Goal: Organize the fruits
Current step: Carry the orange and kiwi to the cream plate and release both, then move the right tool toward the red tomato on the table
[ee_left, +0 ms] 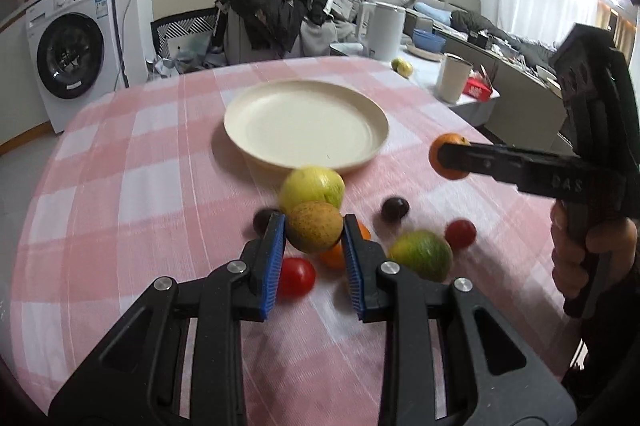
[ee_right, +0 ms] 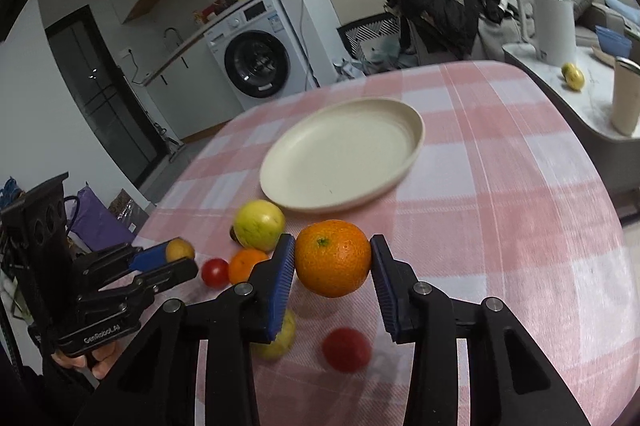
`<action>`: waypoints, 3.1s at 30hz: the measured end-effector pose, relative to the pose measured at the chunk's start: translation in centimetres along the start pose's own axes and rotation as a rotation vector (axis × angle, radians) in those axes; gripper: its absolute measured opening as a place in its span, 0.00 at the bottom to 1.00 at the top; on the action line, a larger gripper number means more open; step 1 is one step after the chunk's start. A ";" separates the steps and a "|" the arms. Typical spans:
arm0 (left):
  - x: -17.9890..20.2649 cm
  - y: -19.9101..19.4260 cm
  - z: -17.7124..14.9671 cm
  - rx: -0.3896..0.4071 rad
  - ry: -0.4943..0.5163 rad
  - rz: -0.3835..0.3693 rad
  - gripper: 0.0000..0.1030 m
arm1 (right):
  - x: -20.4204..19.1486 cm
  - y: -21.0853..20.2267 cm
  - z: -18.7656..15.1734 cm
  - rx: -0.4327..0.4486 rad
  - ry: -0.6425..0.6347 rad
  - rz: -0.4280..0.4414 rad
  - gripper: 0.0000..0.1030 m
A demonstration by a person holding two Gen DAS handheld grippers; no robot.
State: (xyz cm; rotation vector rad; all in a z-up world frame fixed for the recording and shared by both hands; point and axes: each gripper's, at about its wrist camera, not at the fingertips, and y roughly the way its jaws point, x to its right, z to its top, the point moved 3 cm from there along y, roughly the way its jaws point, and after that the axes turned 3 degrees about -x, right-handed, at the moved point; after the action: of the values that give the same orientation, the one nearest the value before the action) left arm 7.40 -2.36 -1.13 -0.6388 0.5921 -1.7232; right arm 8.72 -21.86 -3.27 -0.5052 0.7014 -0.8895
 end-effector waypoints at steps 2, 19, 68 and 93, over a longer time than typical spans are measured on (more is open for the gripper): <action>-0.4 0.3 0.9 0.011 -0.010 0.011 0.25 | -0.4 0.1 0.4 0.010 -0.014 0.002 0.38; -0.9 5.0 5.5 0.053 -0.016 0.066 0.25 | -0.8 3.2 4.2 0.025 -0.079 -0.020 0.38; -1.3 3.5 3.3 0.093 -0.013 0.143 0.99 | 1.1 2.7 3.1 0.010 -0.066 -0.151 1.00; 1.4 -1.3 -0.9 0.051 0.050 0.092 0.99 | -0.4 -0.1 -2.1 -0.113 -0.197 -0.227 1.00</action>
State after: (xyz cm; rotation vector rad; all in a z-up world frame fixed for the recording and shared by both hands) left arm 5.59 -3.41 -0.80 -0.5261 0.6015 -1.6666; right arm 6.93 -21.78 -4.50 -0.7736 0.5220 -0.9998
